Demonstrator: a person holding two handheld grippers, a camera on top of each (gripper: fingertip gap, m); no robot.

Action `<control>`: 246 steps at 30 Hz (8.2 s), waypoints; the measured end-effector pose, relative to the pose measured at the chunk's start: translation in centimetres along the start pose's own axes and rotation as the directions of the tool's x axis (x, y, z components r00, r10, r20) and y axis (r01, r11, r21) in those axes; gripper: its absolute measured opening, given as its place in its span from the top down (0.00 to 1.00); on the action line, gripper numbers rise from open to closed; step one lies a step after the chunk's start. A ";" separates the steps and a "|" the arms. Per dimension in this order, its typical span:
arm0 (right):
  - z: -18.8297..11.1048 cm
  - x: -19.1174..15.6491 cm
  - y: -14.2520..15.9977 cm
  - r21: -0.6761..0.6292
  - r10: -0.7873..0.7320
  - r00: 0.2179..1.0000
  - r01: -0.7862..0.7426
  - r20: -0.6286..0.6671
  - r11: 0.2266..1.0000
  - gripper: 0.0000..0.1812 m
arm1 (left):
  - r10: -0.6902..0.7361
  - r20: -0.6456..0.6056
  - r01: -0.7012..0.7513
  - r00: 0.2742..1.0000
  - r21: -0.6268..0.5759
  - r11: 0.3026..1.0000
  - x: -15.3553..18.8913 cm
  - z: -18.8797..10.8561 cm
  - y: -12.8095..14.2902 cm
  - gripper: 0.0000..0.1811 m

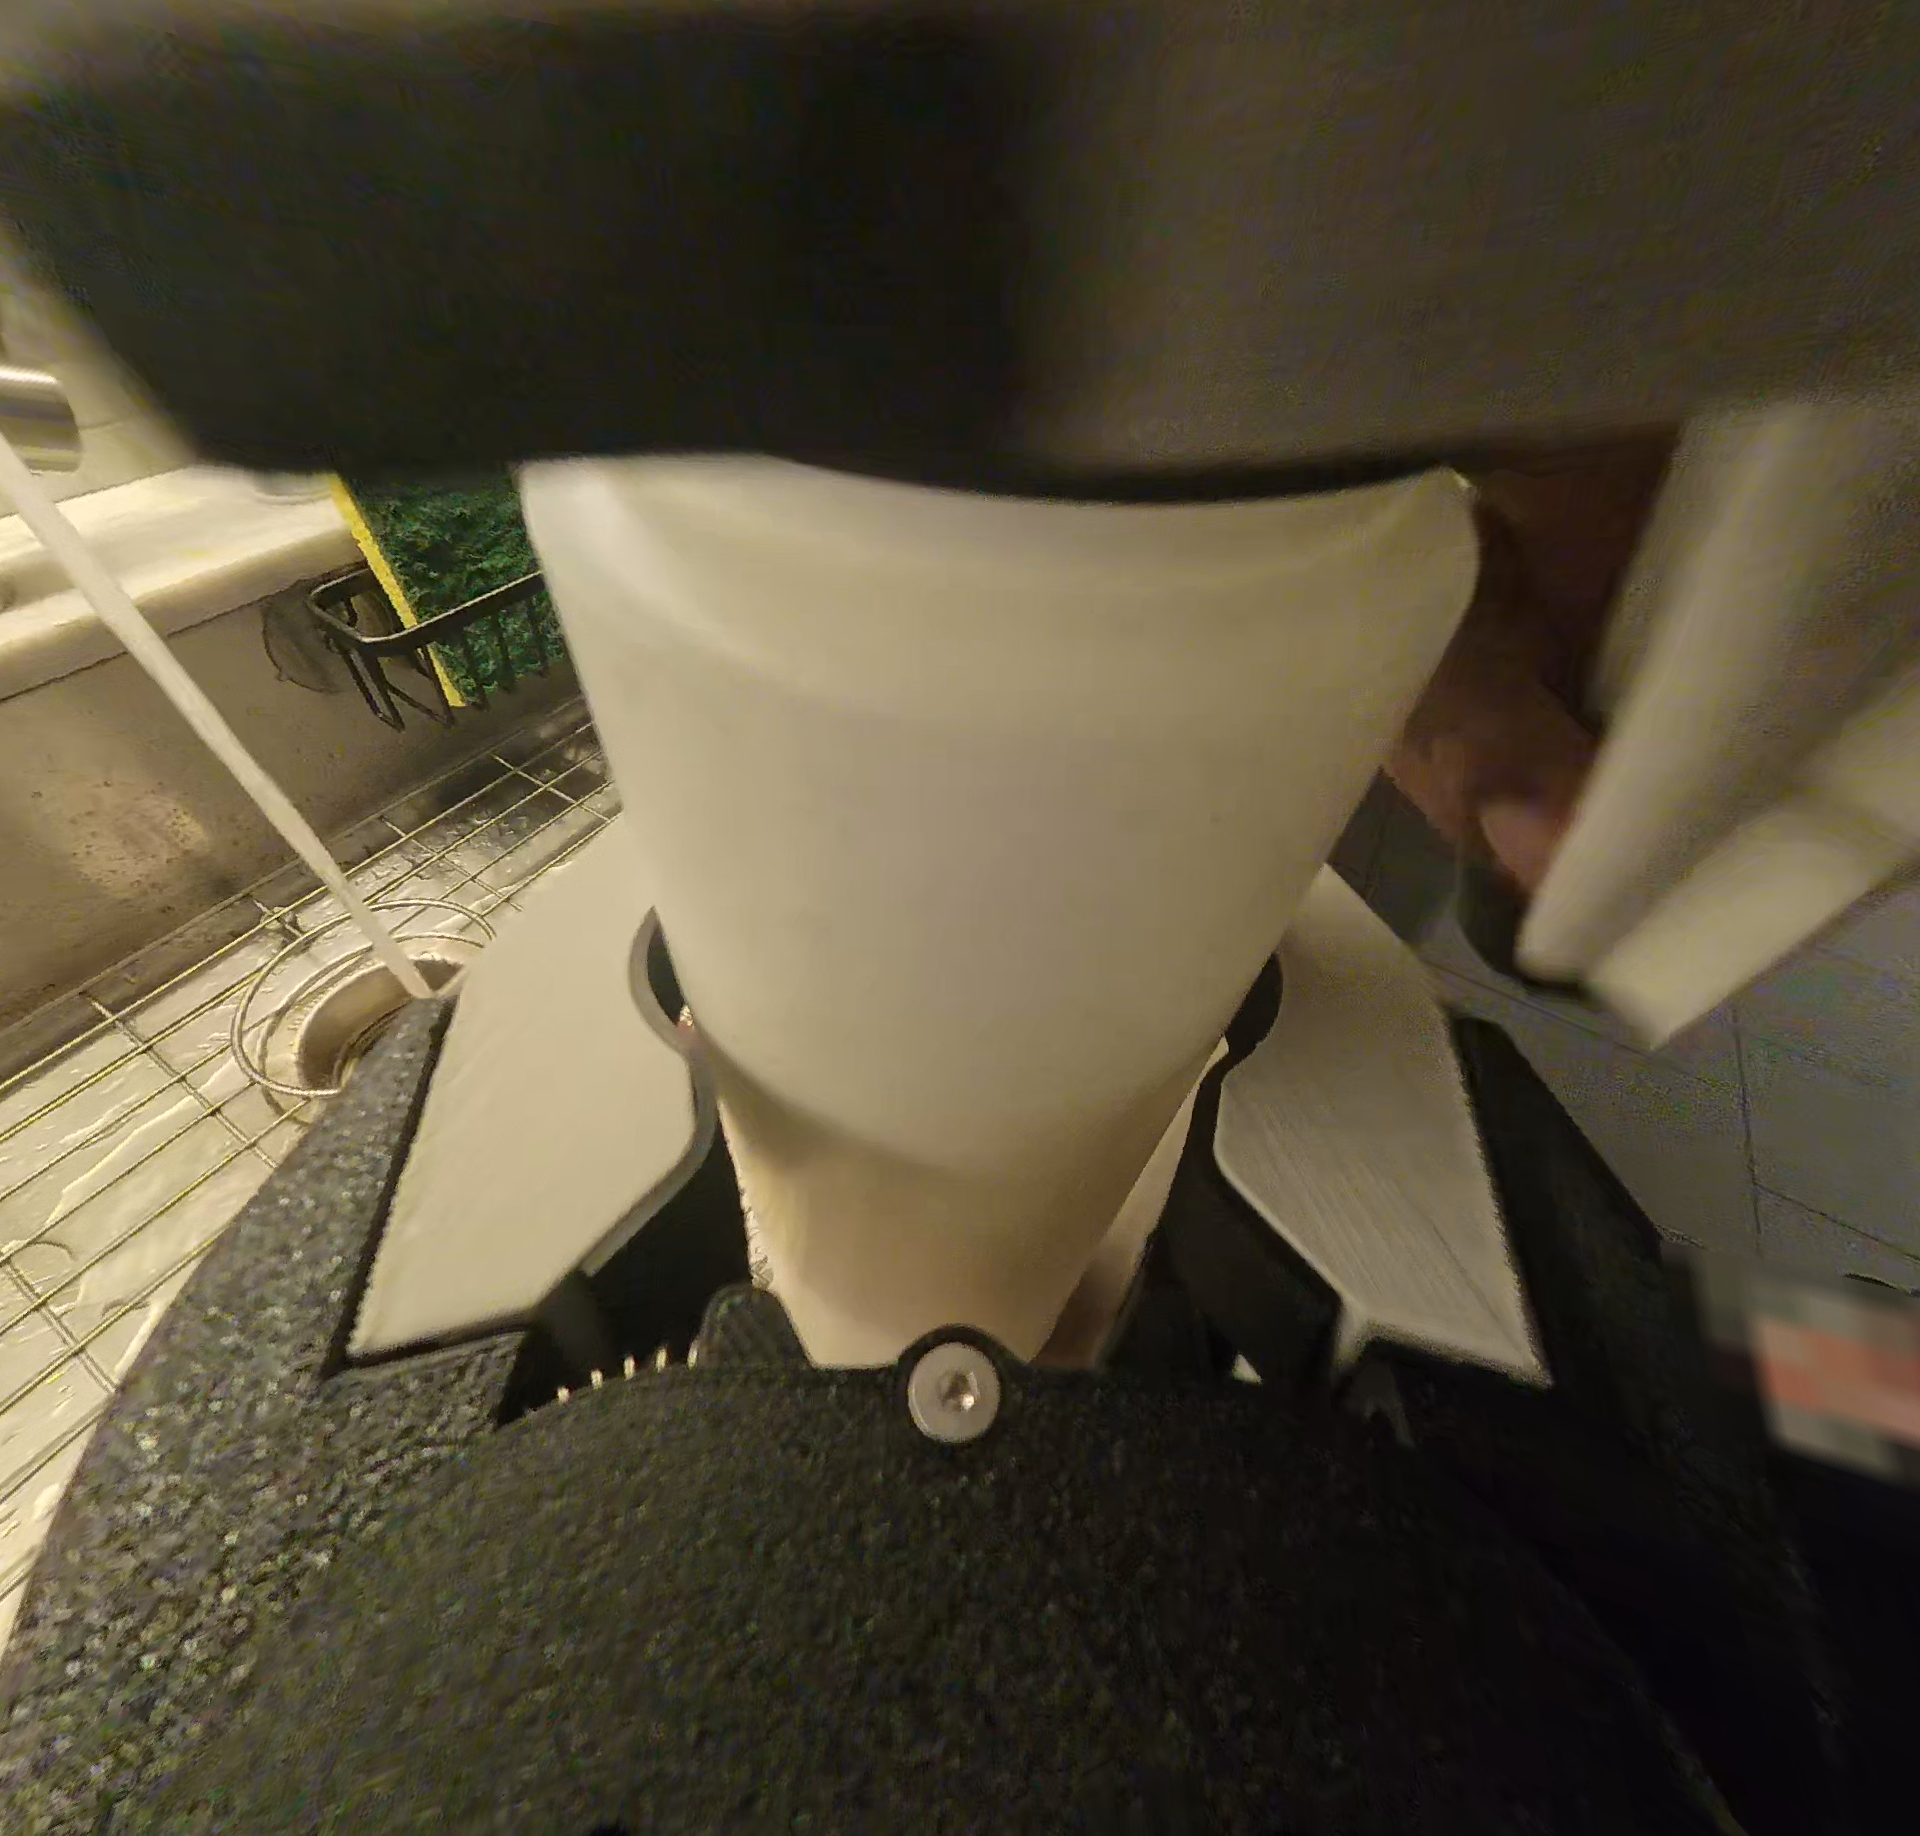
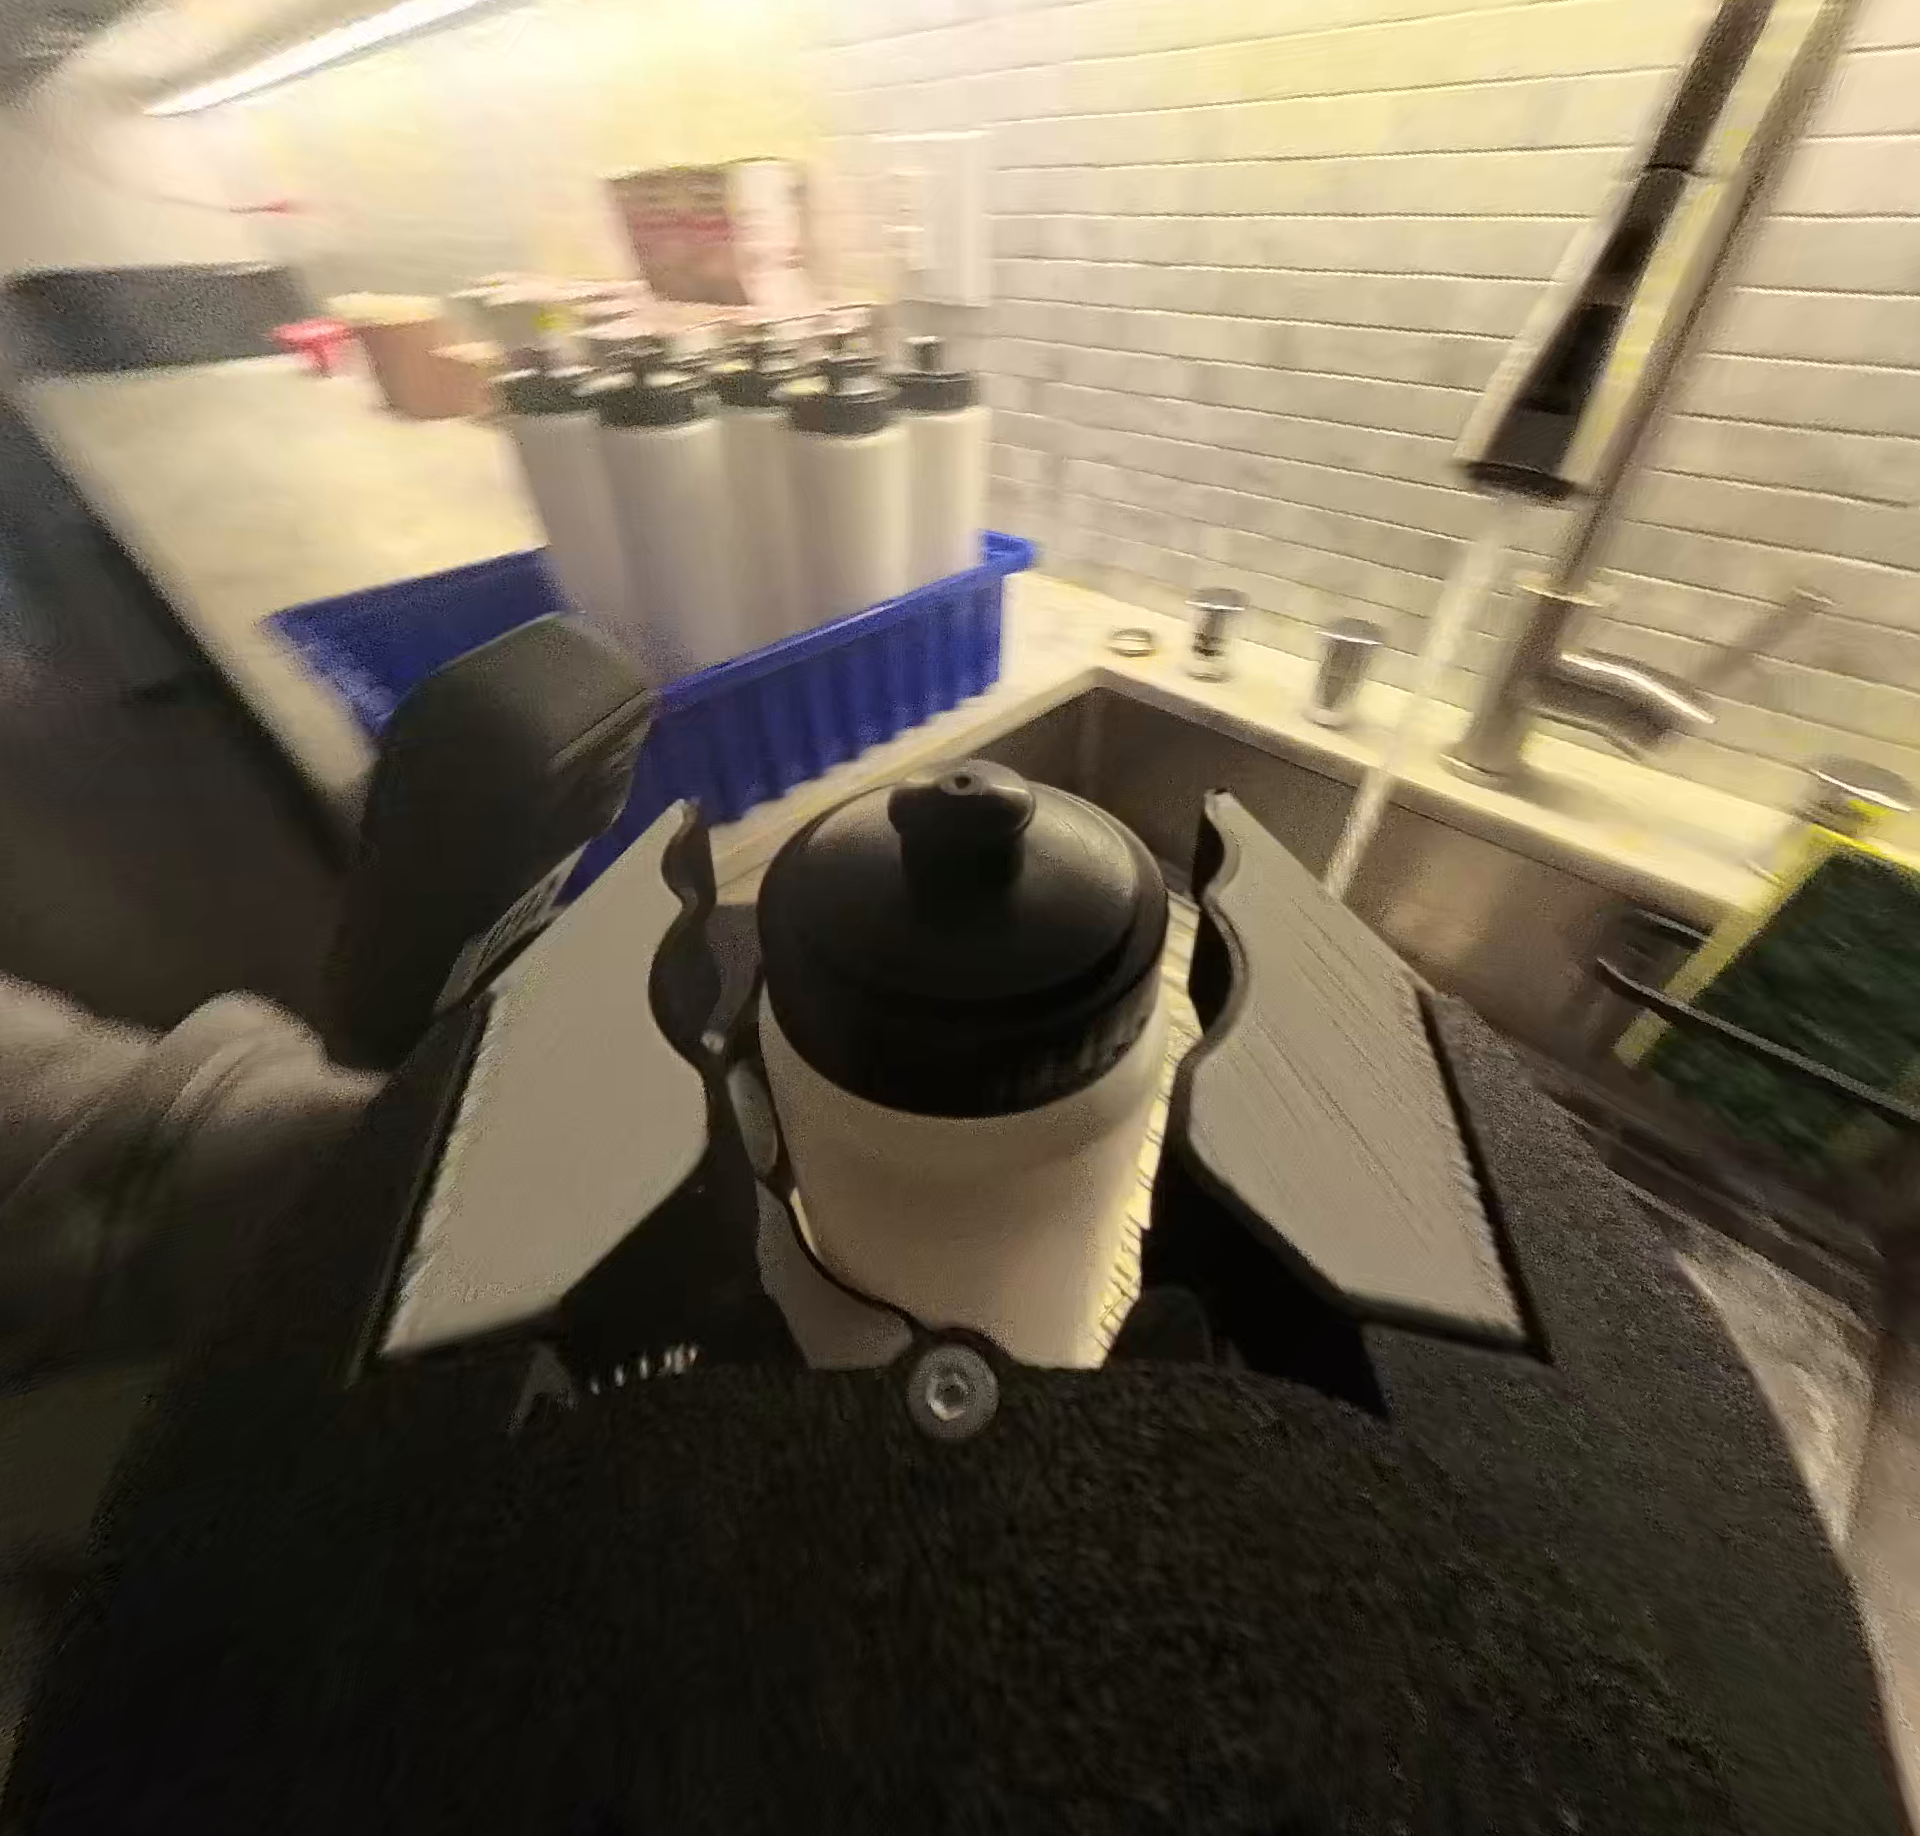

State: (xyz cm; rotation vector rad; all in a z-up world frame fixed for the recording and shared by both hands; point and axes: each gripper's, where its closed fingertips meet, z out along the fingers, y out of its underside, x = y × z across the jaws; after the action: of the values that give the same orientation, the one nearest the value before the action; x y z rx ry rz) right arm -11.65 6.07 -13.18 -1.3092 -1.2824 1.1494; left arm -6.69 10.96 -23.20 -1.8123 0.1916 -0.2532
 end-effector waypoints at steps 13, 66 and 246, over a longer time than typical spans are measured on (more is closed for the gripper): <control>0.1 -1.6 1.5 -0.096 -0.042 0.900 0.093 0.434 0.991 0.56 | 0.008 -0.028 -0.008 1.000 -0.007 1.000 0.2 -0.1 0.1 0.43; -1.5 -2.8 1.3 -0.069 -0.085 0.669 0.200 0.739 0.977 0.54 | 0.017 -0.053 -0.018 0.998 -0.031 0.999 0.6 -0.5 0.5 0.43; -6.8 50.8 -5.4 0.015 -0.060 0.940 0.069 -0.336 0.997 0.58 | -0.161 0.438 0.142 0.884 0.076 0.987 -1.7 1.9 -6.8 0.46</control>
State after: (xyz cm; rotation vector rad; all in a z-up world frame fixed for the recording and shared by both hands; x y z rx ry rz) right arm -4.90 56.85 -7.49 -1.3650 -1.0467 0.8487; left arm -7.79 14.87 -17.19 -1.7957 -0.2785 0.0530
